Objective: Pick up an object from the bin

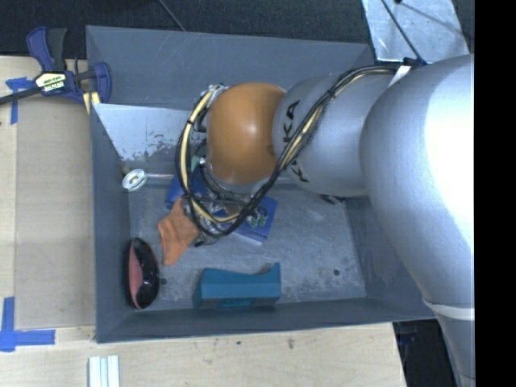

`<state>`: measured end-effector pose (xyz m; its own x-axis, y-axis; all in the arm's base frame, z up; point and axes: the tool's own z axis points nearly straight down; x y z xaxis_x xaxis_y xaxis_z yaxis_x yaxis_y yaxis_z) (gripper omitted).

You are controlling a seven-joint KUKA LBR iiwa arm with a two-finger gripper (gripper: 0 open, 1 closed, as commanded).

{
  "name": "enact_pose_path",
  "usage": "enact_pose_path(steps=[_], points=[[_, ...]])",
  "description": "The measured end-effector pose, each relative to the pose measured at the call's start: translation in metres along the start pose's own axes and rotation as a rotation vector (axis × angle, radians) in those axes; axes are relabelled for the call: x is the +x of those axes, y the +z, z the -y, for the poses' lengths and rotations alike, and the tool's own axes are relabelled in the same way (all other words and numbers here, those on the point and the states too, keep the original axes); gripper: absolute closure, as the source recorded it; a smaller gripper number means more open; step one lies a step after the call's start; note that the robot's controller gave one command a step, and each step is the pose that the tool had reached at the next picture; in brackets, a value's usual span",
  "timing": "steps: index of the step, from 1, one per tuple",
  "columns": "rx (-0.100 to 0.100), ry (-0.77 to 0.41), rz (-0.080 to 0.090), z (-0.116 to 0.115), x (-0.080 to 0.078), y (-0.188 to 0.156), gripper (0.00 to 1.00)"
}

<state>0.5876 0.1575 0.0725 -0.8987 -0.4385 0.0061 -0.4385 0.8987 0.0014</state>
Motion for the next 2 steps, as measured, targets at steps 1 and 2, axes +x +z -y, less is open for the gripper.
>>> enact_pose_path(steps=[1,2], points=[[-0.001,0.0,0.0,0.0,0.001,-0.008,1.0],[0.0,0.001,0.003,0.0,0.0,-0.025,1.0]])
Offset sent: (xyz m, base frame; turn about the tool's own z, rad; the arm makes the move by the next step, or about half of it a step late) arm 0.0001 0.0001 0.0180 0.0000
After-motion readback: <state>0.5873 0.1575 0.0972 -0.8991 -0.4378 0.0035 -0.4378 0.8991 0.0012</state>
